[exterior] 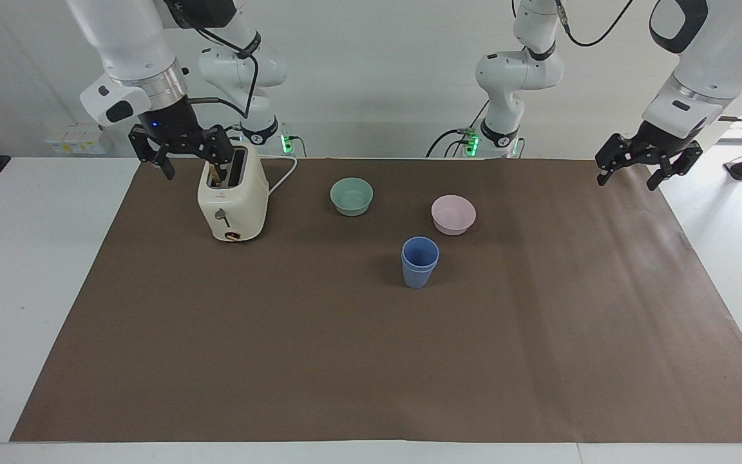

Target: Stack blue cups with both arms

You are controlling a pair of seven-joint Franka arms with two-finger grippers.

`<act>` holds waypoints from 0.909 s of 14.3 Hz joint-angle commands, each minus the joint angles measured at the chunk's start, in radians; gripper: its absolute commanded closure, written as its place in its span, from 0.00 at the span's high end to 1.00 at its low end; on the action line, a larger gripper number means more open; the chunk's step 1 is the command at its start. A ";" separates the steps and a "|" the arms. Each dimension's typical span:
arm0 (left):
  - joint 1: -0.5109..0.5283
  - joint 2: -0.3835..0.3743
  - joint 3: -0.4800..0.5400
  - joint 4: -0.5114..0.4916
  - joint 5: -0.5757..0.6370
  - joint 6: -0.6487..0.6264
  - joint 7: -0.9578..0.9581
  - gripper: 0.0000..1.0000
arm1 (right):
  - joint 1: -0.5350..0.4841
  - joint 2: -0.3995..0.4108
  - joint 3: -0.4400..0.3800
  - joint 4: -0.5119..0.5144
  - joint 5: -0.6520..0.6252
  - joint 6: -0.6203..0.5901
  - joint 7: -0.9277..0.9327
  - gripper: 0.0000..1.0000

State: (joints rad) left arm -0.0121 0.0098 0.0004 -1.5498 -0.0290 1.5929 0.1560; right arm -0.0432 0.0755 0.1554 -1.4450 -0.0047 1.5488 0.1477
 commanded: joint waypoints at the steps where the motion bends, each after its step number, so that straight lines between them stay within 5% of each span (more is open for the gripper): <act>1: 0.008 -0.022 -0.005 -0.019 0.012 -0.005 -0.007 1.00 | -0.001 -0.056 0.009 -0.075 0.020 0.036 0.003 1.00; 13: 0.003 -0.022 -0.007 -0.012 0.011 -0.007 -0.010 1.00 | -0.066 -0.066 0.003 -0.103 0.020 0.039 -0.014 1.00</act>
